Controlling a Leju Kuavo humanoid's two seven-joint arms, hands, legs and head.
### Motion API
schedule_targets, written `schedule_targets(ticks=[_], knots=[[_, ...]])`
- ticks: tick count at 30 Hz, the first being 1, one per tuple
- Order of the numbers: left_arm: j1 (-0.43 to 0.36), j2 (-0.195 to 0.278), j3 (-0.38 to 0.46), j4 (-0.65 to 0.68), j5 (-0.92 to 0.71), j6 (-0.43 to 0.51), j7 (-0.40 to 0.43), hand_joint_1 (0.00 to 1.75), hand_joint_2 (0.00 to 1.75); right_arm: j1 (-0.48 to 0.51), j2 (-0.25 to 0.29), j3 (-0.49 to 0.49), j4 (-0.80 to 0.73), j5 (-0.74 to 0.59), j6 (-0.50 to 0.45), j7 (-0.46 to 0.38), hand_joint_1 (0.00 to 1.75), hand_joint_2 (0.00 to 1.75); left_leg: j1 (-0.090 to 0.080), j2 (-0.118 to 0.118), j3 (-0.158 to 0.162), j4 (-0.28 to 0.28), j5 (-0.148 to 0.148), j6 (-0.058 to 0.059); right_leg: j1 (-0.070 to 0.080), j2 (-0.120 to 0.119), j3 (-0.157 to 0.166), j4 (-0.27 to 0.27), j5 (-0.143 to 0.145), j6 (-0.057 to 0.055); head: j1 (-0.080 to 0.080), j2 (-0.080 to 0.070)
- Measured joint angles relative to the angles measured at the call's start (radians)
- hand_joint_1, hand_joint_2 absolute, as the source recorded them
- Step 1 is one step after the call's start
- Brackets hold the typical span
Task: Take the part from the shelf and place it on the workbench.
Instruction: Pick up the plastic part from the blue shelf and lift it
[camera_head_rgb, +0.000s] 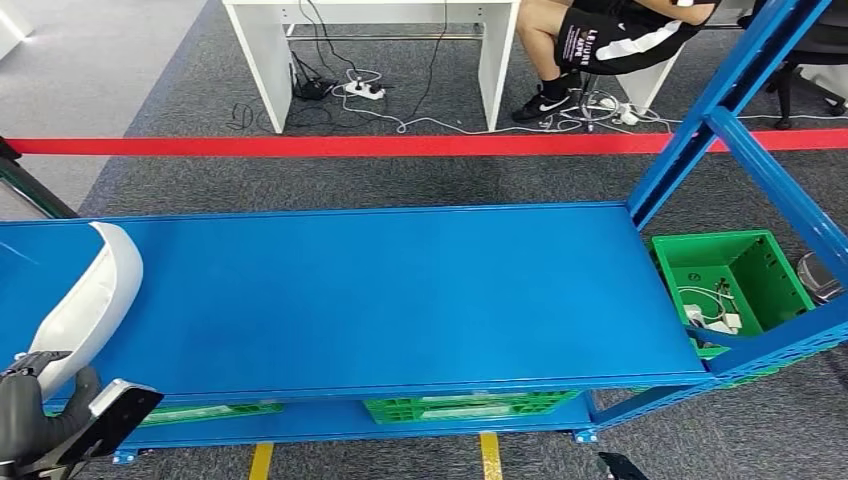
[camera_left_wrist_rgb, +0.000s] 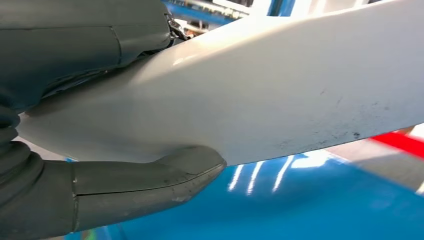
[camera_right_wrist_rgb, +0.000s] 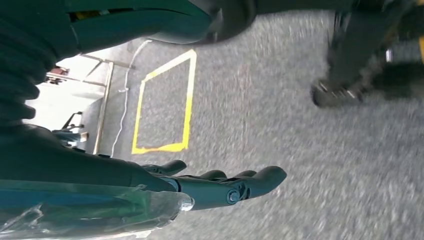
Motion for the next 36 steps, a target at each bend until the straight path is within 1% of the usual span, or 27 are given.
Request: schedule_targets(ticks=[1,2,6,7,9,10,11,12,13,14,15,17,19,21,22,23,25,26,27,28,29,30,31,32,33,34,36], knots=[[0.005,-0.004,-0.007,-0.003,0.002,0.017,-0.011,1.75,1.75,-0.001,-0.002,-0.004,0.000,-0.006,0.017,0.000,0.00,1.75,0.000,0.000,0.000,0.003,-0.003,-0.005,0.000,0.002,0.028,-0.057,0.031,-0.002,0.000,0.000],[0.012,-0.009,-0.016,-0.007,0.007,0.035,-0.023,1.75,1.75,-0.002,-0.004,-0.008,0.000,-0.012,0.033,-0.001,0.00,1.75,-0.001,0.000,0.000,0.007,-0.005,-0.010,0.000,0.003,0.047,-0.095,0.047,-0.005,-0.001,0.000],[0.038,-0.028,-0.051,-0.022,0.036,0.103,-0.072,1.75,1.75,-0.002,-0.014,-0.024,-0.001,-0.017,0.066,-0.003,0.00,1.75,-0.003,0.000,-0.004,0.016,-0.010,-0.029,-0.002,0.008,0.049,-0.112,0.060,-0.028,-0.002,0.000],[0.043,-0.033,-0.059,-0.024,0.040,0.119,-0.083,1.75,1.75,-0.001,-0.016,-0.027,-0.001,-0.015,0.067,-0.003,0.00,1.75,-0.002,0.004,-0.013,0.036,-0.031,-0.035,-0.004,0.008,0.045,-0.114,0.065,-0.035,-0.004,0.000],[0.047,-0.039,-0.075,-0.026,0.041,0.147,-0.099,1.75,1.75,0.001,-0.020,-0.031,-0.001,-0.012,0.067,-0.003,0.00,1.75,0.002,0.015,-0.051,0.130,-0.105,-0.049,-0.007,0.008,0.031,-0.116,0.076,-0.046,-0.008,0.000],[0.048,-0.042,-0.083,-0.026,0.041,0.160,-0.105,1.75,1.75,0.004,-0.023,-0.033,-0.001,-0.012,0.065,-0.003,0.00,1.75,0.006,0.018,-0.076,0.198,-0.145,-0.054,-0.007,0.008,0.023,-0.116,0.081,-0.048,-0.009,0.000],[0.047,-0.045,-0.092,-0.026,0.040,0.173,-0.110,1.75,1.75,0.007,-0.026,-0.035,-0.001,-0.012,0.064,-0.003,0.00,1.75,0.009,0.020,-0.095,0.254,-0.172,-0.057,-0.007,0.010,0.014,-0.115,0.087,-0.048,-0.009,0.000],[0.047,-0.048,-0.101,-0.025,0.039,0.185,-0.113,1.75,1.75,0.010,-0.029,-0.038,-0.001,-0.012,0.062,-0.003,0.00,1.75,0.011,0.021,-0.100,0.285,-0.180,-0.059,-0.007,0.013,0.005,-0.115,0.094,-0.046,-0.009,0.000],[0.046,-0.052,-0.111,-0.025,0.037,0.195,-0.114,1.75,1.75,0.013,-0.033,-0.041,-0.001,-0.013,0.061,-0.003,0.00,1.75,0.013,0.021,-0.084,0.275,-0.168,-0.058,-0.007,0.017,-0.003,-0.115,0.100,-0.044,-0.009,0.000],[0.044,-0.054,-0.119,-0.025,0.035,0.201,-0.115,1.75,1.75,0.016,-0.036,-0.044,-0.001,-0.013,0.061,-0.003,0.00,1.75,0.014,0.018,-0.050,0.227,-0.140,-0.056,-0.007,0.024,-0.011,-0.115,0.107,-0.040,-0.009,0.000],[0.042,-0.057,-0.127,-0.025,0.034,0.204,-0.115,1.75,1.75,0.017,-0.039,-0.048,-0.001,-0.014,0.062,-0.003,0.00,1.75,0.016,0.007,-0.002,0.155,-0.111,-0.054,-0.008,0.033,-0.018,-0.115,0.115,-0.036,-0.009,0.000],[0.040,-0.062,-0.138,-0.025,0.032,0.206,-0.114,1.75,1.75,0.017,-0.043,-0.052,-0.002,-0.015,0.065,-0.003,0.00,1.75,0.017,-0.027,0.077,0.027,-0.080,-0.048,-0.008,0.051,-0.030,-0.116,0.132,-0.025,-0.008,0.000],[0.039,-0.064,-0.145,-0.025,0.031,0.208,-0.114,1.75,1.75,0.020,-0.048,-0.055,-0.002,-0.015,0.066,-0.003,0.00,1.75,0.015,-0.039,0.095,-0.013,-0.078,-0.043,-0.008,0.068,-0.037,-0.122,0.151,-0.013,-0.009,0.000],[0.036,-0.066,-0.150,-0.024,0.031,0.210,-0.114,1.75,1.75,0.026,-0.054,-0.058,-0.002,-0.015,0.067,-0.004,0.00,1.75,0.015,-0.016,0.084,-0.017,-0.064,-0.031,-0.009,0.081,-0.044,-0.129,0.164,0.000,-0.010,0.000],[0.034,-0.068,-0.153,-0.024,0.031,0.211,-0.113,1.75,1.75,0.030,-0.056,-0.060,-0.002,-0.015,0.067,-0.004,0.00,1.75,0.016,-0.004,0.077,-0.020,-0.055,-0.022,-0.009,0.073,-0.053,-0.120,0.151,0.005,-0.008,0.000],[0.032,-0.071,-0.155,-0.024,0.031,0.212,-0.113,1.75,1.75,0.032,-0.058,-0.061,-0.002,-0.015,0.068,-0.001,0.00,1.75,0.017,0.008,0.067,-0.023,-0.046,-0.015,-0.007,0.058,-0.067,-0.091,0.118,0.008,-0.004,0.000],[0.032,-0.073,-0.158,-0.023,0.031,0.213,-0.113,1.75,1.75,0.032,-0.059,-0.062,-0.002,-0.015,0.069,0.005,0.00,1.75,0.015,0.030,0.046,-0.023,-0.029,-0.005,-0.005,0.018,-0.100,0.022,0.018,0.013,0.004,0.000],[0.032,-0.073,-0.159,-0.023,0.031,0.213,-0.113,1.75,1.75,0.031,-0.059,-0.062,-0.002,-0.015,0.070,0.008,0.00,1.75,0.013,0.042,0.035,-0.022,-0.021,-0.003,-0.005,0.008,-0.112,0.087,-0.019,0.015,0.005,0.000],[0.033,-0.073,-0.159,-0.022,0.031,0.214,-0.113,1.75,1.75,0.030,-0.060,-0.062,-0.002,-0.015,0.069,0.008,0.00,1.75,0.011,0.055,0.024,-0.022,-0.013,-0.002,-0.005,0.003,-0.113,0.133,-0.031,0.016,0.005,0.000],[0.032,-0.073,-0.160,-0.021,0.031,0.214,-0.113,1.75,1.75,0.030,-0.060,-0.062,-0.002,-0.015,0.068,0.008,0.00,1.75,0.010,0.067,0.013,-0.021,-0.005,-0.002,-0.005,0.000,-0.102,0.153,-0.020,0.016,0.005,0.000],[0.031,-0.073,-0.163,-0.019,0.031,0.215,-0.112,1.75,1.75,0.030,-0.061,-0.062,-0.002,-0.016,0.067,0.008,0.00,1.75,0.009,0.079,0.003,-0.020,0.002,-0.003,-0.005,-0.004,-0.071,0.138,0.009,0.016,0.005,0.000],[0.029,-0.073,-0.166,-0.018,0.030,0.216,-0.110,1.75,1.75,0.030,-0.063,-0.062,-0.002,-0.016,0.067,0.008,0.00,1.75,0.008,0.090,-0.004,-0.018,0.008,-0.005,-0.005,-0.015,-0.023,0.088,0.039,0.016,0.005,0.000],[0.026,-0.073,-0.171,-0.016,0.029,0.218,-0.107,1.75,1.75,0.029,-0.064,-0.063,-0.002,-0.017,0.067,0.009,0.00,1.75,0.005,0.100,-0.009,-0.016,0.014,-0.009,-0.002,-0.040,0.036,0.014,0.048,0.016,0.006,0.000],[0.022,-0.073,-0.177,-0.015,0.028,0.220,-0.102,1.75,1.75,0.027,-0.067,-0.065,-0.003,-0.018,0.068,0.010,0.00,1.75,0.003,0.110,-0.012,-0.013,0.018,-0.013,0.001,-0.064,0.091,-0.063,0.043,0.012,0.005,0.000],[0.016,-0.072,-0.183,-0.013,0.025,0.222,-0.095,1.75,1.75,0.024,-0.069,-0.067,-0.004,-0.019,0.070,0.011,0.00,1.75,0.000,0.121,-0.013,-0.010,0.023,-0.017,0.005,-0.083,0.124,-0.120,0.029,0.008,0.004,0.000],[0.010,-0.072,-0.190,-0.011,0.023,0.225,-0.086,1.75,1.75,0.022,-0.072,-0.070,-0.004,-0.020,0.071,0.009,0.00,1.75,-0.002,0.132,-0.013,-0.007,0.028,-0.021,0.009,-0.092,0.138,-0.153,0.015,0.002,0.003,0.000],[-0.004,-0.071,-0.204,-0.005,0.023,0.230,-0.067,1.75,1.75,0.023,-0.074,-0.078,-0.005,-0.021,0.072,0.001,0.00,1.75,0.000,0.147,-0.014,-0.004,0.032,-0.029,0.008,-0.074,0.124,-0.160,0.021,-0.015,0.002,0.000]])
